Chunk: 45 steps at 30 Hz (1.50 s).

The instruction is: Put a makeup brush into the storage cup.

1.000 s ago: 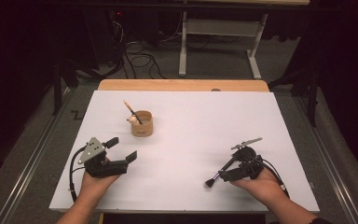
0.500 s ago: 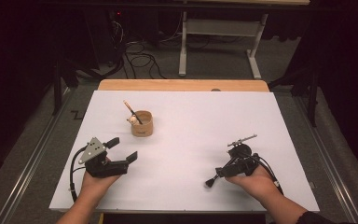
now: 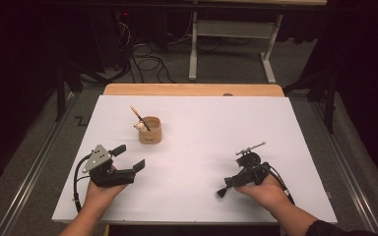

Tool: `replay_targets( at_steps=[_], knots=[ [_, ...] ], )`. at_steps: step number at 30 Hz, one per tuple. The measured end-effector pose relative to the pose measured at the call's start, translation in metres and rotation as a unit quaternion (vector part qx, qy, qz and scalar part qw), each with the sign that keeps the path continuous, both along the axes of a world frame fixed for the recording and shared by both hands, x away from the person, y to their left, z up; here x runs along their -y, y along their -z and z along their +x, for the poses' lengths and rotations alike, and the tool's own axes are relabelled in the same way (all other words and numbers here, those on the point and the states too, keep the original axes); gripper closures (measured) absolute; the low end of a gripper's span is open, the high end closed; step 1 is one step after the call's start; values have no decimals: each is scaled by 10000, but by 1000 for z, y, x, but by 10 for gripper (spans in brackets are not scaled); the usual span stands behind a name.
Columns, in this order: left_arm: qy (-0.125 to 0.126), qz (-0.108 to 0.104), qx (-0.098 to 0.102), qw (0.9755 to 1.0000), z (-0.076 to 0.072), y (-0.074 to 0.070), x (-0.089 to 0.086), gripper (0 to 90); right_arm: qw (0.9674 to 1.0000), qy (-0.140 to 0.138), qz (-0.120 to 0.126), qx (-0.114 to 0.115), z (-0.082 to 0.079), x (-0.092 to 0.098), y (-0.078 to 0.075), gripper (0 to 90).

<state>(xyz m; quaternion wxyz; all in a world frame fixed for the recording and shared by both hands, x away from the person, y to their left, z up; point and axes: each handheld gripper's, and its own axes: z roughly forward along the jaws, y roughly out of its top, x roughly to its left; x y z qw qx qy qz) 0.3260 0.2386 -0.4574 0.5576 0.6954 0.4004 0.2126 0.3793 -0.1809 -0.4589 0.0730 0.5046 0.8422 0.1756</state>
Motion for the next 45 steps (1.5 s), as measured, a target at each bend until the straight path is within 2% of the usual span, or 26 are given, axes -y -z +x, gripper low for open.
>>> replay_targets(
  at_steps=[5,10,14,28,37,45],
  knots=[
    [4,-13,4,10000,0,0,1,107,10000,46,-17,-21,0,0,2,16],
    [3,-12,1,10000,0,0,1,107,10000,75,-43,1,0,1,2,65],
    [9,-6,4,10000,0,0,1,107,9997,-24,-215,101,-2,3,0,167],
    [16,-31,-19,10000,1,1,1,109,9984,-285,-427,237,-8,6,-5,459],
    [16,-48,-20,10000,1,0,0,110,9975,-460,-494,227,-10,4,-7,588],
    [36,-47,-22,10000,1,0,-1,110,9968,-540,-557,205,-10,3,-8,662]
  ],
)
